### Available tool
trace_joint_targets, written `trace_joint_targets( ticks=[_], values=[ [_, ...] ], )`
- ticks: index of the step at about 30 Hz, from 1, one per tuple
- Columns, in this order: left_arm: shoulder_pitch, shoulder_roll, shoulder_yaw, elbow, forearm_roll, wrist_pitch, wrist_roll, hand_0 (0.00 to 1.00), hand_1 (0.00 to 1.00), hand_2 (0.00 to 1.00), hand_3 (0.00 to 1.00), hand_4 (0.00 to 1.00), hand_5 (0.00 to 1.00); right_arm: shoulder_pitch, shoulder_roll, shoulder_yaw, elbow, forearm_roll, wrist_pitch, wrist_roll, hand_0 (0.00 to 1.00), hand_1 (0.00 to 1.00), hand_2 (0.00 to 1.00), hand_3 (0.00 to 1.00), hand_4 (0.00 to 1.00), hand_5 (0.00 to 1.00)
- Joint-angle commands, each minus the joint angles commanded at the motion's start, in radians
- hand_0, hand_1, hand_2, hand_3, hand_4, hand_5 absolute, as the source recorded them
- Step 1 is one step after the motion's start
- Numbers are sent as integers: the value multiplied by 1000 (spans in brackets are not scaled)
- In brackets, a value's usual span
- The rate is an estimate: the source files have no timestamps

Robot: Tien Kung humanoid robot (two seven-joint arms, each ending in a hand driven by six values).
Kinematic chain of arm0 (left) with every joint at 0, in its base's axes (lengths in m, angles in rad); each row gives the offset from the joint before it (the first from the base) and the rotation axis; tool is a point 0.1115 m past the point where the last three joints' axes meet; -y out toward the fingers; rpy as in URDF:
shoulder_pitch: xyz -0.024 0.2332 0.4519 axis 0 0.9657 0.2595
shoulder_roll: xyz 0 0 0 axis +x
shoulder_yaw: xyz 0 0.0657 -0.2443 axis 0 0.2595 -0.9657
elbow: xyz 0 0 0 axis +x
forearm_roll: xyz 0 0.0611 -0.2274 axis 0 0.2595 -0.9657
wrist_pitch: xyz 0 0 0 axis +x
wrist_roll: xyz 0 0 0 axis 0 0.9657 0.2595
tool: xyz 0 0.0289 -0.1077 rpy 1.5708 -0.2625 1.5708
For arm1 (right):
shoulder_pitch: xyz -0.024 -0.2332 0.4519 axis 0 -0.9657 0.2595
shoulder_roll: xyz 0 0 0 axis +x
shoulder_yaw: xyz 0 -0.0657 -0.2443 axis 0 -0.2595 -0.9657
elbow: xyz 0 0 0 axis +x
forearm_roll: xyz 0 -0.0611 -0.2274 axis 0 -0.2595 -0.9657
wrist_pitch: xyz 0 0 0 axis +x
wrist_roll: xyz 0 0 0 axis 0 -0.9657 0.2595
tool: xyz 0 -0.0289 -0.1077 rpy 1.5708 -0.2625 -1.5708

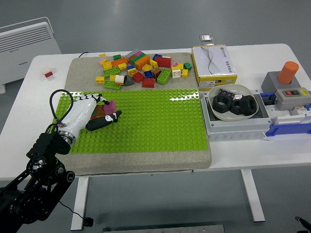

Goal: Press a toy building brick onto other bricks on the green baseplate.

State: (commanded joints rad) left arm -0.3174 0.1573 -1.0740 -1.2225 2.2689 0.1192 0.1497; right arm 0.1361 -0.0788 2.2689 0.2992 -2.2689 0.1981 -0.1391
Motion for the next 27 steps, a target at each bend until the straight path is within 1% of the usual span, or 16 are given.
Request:
trace_joint_targets(
  ticks=[9, 15, 18, 27],
  values=[
    [-5, 6, 5, 3, 0, 1, 3, 944, 944, 906, 669, 886, 938, 0, 0, 0, 0, 0, 0, 0, 679, 621, 662, 680, 715, 903],
    [0, 6, -12, -6, 0, 12, -6, 944, 943, 905, 664, 887, 926, -3, 1, 0, 0, 0, 0, 0, 679, 621, 662, 680, 714, 904],
    [5, 7, -29, -20, -2, 15, -12, 944, 943, 905, 664, 887, 926, -4, 1, 0, 0, 0, 0, 0, 679, 621, 662, 680, 714, 904],
    [27, 18, -77, -91, -73, 2, -4, 939, 942, 907, 661, 890, 906, -10, 2, 0, 0, 0, 0, 1, 679, 621, 662, 679, 714, 904]
  ],
)
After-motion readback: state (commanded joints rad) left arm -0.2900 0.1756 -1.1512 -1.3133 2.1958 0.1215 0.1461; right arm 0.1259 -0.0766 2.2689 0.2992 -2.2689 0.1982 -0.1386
